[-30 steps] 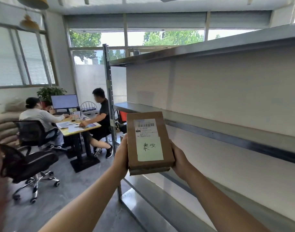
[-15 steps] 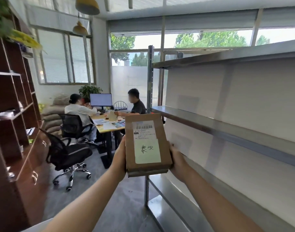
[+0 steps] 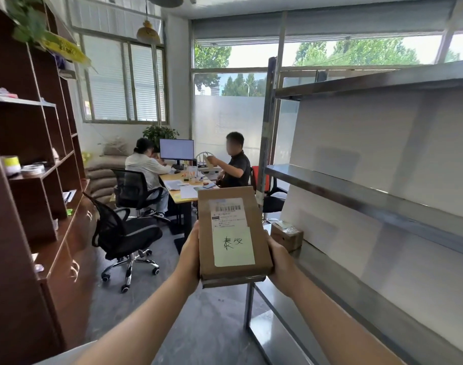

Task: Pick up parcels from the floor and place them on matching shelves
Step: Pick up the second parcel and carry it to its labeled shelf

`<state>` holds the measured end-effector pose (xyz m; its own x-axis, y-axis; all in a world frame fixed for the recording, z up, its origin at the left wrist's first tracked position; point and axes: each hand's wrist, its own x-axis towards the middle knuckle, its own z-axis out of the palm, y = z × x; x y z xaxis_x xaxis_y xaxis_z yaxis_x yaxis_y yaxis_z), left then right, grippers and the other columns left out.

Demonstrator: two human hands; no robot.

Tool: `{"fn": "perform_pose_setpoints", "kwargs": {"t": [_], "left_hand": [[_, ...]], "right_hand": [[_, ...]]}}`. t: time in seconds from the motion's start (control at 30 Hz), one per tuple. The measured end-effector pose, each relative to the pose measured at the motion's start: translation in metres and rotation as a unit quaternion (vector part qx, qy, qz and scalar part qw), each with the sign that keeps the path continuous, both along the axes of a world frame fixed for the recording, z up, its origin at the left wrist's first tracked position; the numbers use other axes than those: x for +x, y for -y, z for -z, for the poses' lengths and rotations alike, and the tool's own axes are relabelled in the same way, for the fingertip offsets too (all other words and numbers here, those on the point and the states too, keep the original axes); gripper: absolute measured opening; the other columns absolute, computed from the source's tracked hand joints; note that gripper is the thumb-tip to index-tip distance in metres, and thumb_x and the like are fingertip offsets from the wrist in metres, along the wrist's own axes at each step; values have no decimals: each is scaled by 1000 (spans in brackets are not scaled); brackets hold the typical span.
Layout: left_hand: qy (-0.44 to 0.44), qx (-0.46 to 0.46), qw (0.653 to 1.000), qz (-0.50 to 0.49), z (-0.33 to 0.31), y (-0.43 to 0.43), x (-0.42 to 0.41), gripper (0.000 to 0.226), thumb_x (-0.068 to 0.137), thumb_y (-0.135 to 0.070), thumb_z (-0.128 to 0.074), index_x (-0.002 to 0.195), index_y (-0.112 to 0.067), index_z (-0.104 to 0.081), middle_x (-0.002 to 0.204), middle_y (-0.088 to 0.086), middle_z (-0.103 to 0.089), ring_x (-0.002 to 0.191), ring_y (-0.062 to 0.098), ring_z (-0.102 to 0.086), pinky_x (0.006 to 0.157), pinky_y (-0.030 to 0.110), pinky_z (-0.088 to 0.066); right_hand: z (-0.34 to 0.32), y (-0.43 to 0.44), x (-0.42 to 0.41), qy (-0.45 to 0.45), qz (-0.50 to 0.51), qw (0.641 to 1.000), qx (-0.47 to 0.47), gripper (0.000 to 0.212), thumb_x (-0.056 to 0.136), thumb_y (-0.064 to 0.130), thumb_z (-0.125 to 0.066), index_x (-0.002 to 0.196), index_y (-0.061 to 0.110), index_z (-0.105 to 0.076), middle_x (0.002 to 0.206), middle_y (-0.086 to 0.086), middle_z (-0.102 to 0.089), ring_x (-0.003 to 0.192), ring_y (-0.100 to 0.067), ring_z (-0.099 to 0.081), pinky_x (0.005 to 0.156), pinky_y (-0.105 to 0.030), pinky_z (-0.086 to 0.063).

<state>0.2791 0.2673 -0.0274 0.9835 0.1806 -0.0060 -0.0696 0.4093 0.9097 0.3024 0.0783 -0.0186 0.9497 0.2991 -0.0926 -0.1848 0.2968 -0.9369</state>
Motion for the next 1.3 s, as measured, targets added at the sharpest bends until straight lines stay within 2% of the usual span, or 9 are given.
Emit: {"fn": "perform_pose_setpoints", "kwargs": {"t": [0.1, 0.27, 0.37, 0.5, 0.73, 0.9, 1.03, 1.23, 1.3], "left_hand": [[-9, 12, 1000, -9, 9, -8, 15, 44, 99, -51, -48, 108, -15, -72, 87, 5, -80, 74, 20, -77, 57, 30, -59], [-37, 6, 998, -45, 16, -21, 43, 50, 94, -58, -52, 114, -18, -73, 103, 9, -79, 93, 29, -76, 88, 47, -58], [-41, 5, 997, -63, 12, -29, 65, 47, 96, -57, -51, 111, -19, -73, 103, 8, -79, 93, 28, -76, 91, 47, -57], [-50, -6, 994, -97, 3, -35, 100, 49, 93, -58, -54, 113, -18, -74, 105, 10, -78, 96, 31, -75, 97, 51, -54], [-52, 6, 987, -150, -12, -39, 159, 51, 91, -61, -56, 114, -19, -74, 106, 10, -78, 99, 32, -75, 94, 50, -56], [-51, 8, 981, -190, 1, -49, 199, 67, 75, -74, -67, 125, -30, -69, 117, 6, -75, 109, 31, -71, 99, 53, -53], [-34, 20, 979, -200, 2, -49, 208, 52, 86, -65, -62, 120, -28, -71, 116, 8, -76, 108, 33, -71, 100, 57, -52], [-29, 34, 972, -230, -1, -68, 222, 50, 92, -59, -58, 123, -21, -69, 112, 10, -76, 105, 31, -72, 98, 53, -54], [-21, 35, 973, -228, -1, -78, 230, 47, 96, -54, -54, 125, -19, -67, 112, 10, -76, 105, 30, -72, 97, 50, -55]], "right_hand": [[11, -9, 19, -9, -9, 1000, -6, 47, 104, 44, -35, 122, 16, -68, 114, -10, -74, 104, -26, -71, 87, -36, -54], [19, -23, 56, -14, -42, 999, 12, 46, 104, 43, -36, 121, 15, -67, 114, -10, -74, 105, -27, -70, 91, -39, -55], [19, -31, 86, -10, -55, 998, 17, 46, 104, 44, -35, 124, 16, -65, 110, -5, -75, 112, -26, -66, 101, -41, -49], [13, -41, 134, -5, -79, 997, 22, 49, 104, 45, -33, 127, 14, -63, 118, -10, -72, 115, -29, -65, 105, -45, -46], [7, -50, 207, -4, -97, 994, 59, 39, 104, 38, -39, 123, 16, -65, 108, -8, -76, 95, -23, -73, 89, -39, -55], [4, -50, 240, 32, -150, 986, 57, 42, 106, 30, -32, 130, 9, -60, 110, -10, -74, 93, -21, -73, 73, -31, -58], [11, -57, 259, 43, -169, 983, 57, 40, 107, 30, -31, 132, 17, -58, 123, -11, -70, 112, -27, -66, 92, -39, -53], [13, -81, 284, 21, -180, 982, 59, 35, 106, 37, -33, 124, 28, -61, 118, -9, -72, 110, -28, -66, 97, -44, -50], [12, -90, 293, 25, -184, 981, 59, 33, 106, 35, -33, 120, 31, -62, 112, -7, -74, 101, -25, -70, 93, -43, -51]]}}
